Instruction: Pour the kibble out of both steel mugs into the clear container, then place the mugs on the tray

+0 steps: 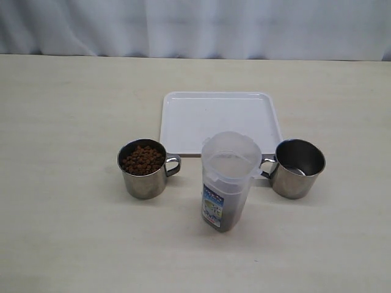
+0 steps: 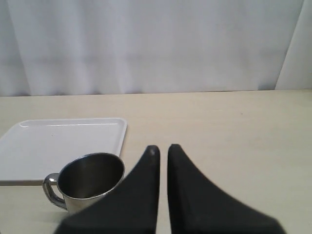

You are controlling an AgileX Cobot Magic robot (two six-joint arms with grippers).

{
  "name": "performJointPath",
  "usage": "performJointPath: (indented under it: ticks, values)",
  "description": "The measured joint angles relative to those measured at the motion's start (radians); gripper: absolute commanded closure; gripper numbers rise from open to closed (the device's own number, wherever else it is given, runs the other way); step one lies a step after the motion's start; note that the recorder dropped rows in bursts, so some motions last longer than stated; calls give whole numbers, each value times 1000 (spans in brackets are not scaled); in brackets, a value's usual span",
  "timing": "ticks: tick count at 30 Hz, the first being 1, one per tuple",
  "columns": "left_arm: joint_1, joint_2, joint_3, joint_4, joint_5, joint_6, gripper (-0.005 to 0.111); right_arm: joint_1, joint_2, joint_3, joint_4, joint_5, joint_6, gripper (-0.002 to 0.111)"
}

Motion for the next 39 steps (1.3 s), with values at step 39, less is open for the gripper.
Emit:
performJointPath:
  ticks: [39]
  values:
    - [0, 0, 0, 0, 0, 0, 107, 85, 0, 0, 8, 26, 4, 104]
